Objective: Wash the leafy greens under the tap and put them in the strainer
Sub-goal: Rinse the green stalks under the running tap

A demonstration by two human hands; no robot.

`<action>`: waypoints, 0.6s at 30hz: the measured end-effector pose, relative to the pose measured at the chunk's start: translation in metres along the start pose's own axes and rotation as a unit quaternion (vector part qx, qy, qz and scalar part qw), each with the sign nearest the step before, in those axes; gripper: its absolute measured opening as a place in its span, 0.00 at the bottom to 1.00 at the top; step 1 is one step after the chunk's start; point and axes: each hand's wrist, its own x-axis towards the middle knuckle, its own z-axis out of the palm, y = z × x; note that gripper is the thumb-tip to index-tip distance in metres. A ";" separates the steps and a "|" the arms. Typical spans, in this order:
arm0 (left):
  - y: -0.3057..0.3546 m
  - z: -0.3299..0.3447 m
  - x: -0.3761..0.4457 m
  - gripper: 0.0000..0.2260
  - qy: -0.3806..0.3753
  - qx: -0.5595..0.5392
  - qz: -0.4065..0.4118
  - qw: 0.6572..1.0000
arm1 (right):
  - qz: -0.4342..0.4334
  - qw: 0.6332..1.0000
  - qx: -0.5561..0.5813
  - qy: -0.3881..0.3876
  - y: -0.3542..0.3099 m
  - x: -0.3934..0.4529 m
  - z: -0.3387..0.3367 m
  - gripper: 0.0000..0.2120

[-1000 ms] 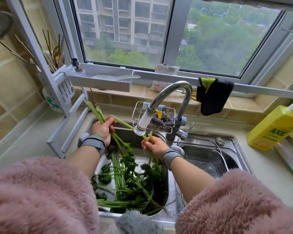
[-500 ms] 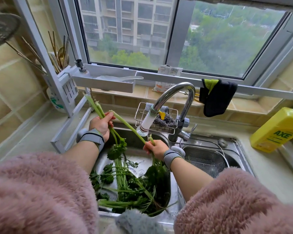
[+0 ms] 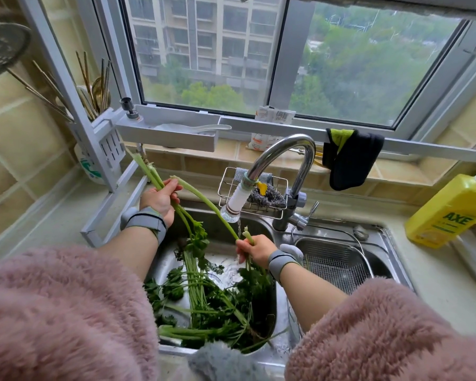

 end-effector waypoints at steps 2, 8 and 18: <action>0.002 -0.001 0.000 0.08 0.000 0.009 0.008 1.000 | 0.013 1.000 -0.001 -0.016 0.004 -0.002 -0.002 0.16; -0.014 0.002 -0.017 0.09 -0.083 0.145 -0.060 0.984 | -0.009 0.999 0.042 0.018 -0.003 -0.002 -0.004 0.18; -0.043 0.008 -0.043 0.04 -0.186 0.275 -0.156 0.930 | -0.074 0.996 0.049 -0.016 -0.027 0.001 0.002 0.08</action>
